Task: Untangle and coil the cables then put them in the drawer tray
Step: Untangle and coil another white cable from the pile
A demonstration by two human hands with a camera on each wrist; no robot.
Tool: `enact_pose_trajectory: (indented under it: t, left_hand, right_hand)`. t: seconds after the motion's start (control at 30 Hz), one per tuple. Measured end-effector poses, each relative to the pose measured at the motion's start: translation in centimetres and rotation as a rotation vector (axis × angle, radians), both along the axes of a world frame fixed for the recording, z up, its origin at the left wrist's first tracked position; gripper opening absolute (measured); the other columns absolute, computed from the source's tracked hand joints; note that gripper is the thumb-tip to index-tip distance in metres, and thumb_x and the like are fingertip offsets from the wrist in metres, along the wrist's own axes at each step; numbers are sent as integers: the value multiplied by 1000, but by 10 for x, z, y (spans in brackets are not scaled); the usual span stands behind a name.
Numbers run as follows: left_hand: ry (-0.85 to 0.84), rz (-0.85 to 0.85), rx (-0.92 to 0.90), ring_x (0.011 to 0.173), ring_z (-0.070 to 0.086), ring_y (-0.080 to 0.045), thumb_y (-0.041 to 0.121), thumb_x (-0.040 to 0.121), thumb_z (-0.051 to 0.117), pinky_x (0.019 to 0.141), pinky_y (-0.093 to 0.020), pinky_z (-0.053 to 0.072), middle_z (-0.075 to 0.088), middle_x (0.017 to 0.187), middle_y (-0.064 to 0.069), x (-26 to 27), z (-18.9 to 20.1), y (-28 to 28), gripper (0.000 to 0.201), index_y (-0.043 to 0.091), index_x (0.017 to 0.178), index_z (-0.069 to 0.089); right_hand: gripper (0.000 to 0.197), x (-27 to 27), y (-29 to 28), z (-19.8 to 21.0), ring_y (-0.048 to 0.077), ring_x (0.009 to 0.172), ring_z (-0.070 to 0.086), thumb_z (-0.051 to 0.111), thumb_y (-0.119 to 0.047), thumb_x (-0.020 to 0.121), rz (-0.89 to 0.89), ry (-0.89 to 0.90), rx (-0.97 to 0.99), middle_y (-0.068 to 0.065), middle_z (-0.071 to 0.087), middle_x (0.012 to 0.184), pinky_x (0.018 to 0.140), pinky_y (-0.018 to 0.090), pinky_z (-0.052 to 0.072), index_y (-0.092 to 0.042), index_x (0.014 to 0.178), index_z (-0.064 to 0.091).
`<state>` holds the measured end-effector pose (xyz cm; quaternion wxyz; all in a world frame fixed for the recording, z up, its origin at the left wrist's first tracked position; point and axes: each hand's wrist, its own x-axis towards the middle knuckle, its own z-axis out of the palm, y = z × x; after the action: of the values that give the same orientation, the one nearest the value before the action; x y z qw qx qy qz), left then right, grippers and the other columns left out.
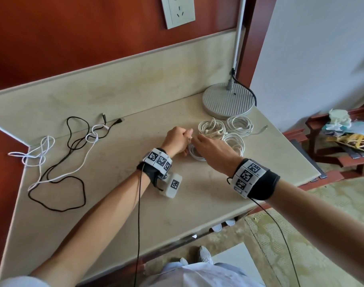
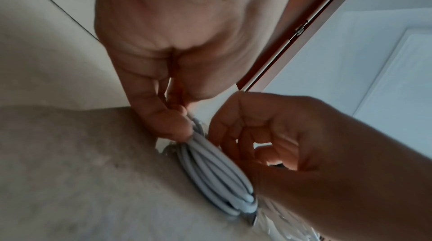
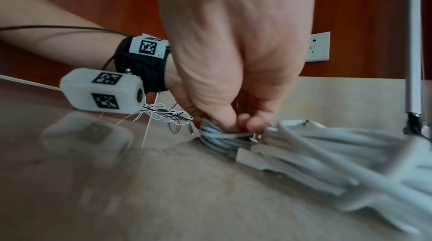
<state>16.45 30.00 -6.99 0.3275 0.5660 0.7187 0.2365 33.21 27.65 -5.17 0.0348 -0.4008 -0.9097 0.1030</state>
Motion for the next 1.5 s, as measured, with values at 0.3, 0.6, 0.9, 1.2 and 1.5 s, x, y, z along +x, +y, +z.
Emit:
enact_pose_trajectory:
  t: [0.3,0.6,0.9,1.2,1.5]
  left_hand:
    - [284,-158,56,79,55,-33,36,106,51,72,-39,42,58,92,-11,3,7,4,29,8,100,47]
    - [236,-205,282,65,63,-15,21,90,77,61,-27,45,63,66,7,-13,7,-6,18,15,77,66]
    - [246,-419,259,69,61,-4,19,97,69,67,-19,44,69,82,5,-25,15,-17,8,17,99,77]
    - [82,-287,352,80,72,-2,9,82,80,77,-23,57,79,85,6,-19,13,-26,12,17,90,83]
    - [58,-301,394,81,74,-2,11,85,81,76,-27,60,80,88,6,-21,17,-40,13,17,95,84]
  right_hand:
    - [23,3,14,-4,24,71,62,60,-20,102,34,177,-139,9,58,95,66,45,55,-1,113,51]
    - [20,5,18,-1,13,65,47,60,-21,103,1,174,-225,-1,47,84,65,26,37,-2,98,59]
    - [32,1,24,1,4,60,45,75,-22,91,-98,150,-268,-8,50,71,54,18,29,-23,71,49]
    - [18,-4,28,2,19,69,53,78,-25,86,-179,188,-283,0,59,76,54,19,35,-11,85,67]
    - [23,-8,32,0,18,71,57,84,-25,83,-212,150,-292,-2,61,77,54,20,34,-16,83,63]
